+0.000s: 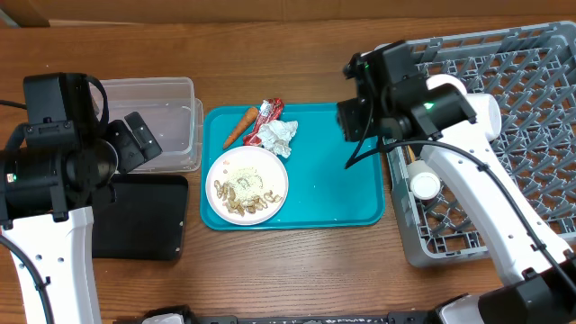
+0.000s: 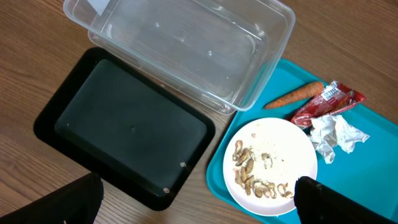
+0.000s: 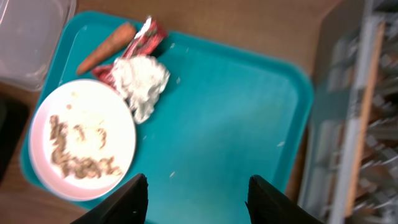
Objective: Sort waste into correct bins and load items into the dishwasher
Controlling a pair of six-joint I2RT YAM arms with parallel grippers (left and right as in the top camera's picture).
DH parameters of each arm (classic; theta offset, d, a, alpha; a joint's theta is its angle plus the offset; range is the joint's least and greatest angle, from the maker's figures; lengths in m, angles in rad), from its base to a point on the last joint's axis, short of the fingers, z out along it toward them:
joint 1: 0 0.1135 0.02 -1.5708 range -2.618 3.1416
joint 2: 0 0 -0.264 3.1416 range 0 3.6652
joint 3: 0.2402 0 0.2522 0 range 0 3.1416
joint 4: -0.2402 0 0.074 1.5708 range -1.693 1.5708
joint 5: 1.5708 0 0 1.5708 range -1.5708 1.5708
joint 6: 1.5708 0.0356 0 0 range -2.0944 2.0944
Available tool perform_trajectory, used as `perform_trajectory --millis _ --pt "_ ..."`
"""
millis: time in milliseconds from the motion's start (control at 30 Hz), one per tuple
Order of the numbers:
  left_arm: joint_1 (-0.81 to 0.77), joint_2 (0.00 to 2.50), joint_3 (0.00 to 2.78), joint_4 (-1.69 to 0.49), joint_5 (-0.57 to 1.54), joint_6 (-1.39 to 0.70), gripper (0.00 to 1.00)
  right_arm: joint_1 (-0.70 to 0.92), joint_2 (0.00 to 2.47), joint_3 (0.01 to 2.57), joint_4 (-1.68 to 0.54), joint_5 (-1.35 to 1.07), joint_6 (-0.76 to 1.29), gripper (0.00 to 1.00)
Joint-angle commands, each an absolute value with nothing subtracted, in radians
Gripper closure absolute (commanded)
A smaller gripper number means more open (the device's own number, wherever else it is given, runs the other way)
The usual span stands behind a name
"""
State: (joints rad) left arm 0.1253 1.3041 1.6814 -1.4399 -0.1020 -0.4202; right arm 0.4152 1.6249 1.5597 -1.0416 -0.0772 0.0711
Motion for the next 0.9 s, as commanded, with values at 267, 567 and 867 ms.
perform_trajectory --millis 267,567,867 --pt "0.13 1.307 1.691 -1.436 -0.104 -0.434 0.0 0.417 1.513 1.566 -1.053 -0.023 0.209 0.53" --pt "0.13 1.307 1.691 -1.436 -0.104 -0.434 0.0 0.484 1.308 1.566 -1.023 -0.179 0.154 0.0" --pt "0.13 1.307 1.691 -1.436 -0.104 -0.434 0.0 0.46 1.261 1.568 -1.185 -0.126 0.226 0.0"
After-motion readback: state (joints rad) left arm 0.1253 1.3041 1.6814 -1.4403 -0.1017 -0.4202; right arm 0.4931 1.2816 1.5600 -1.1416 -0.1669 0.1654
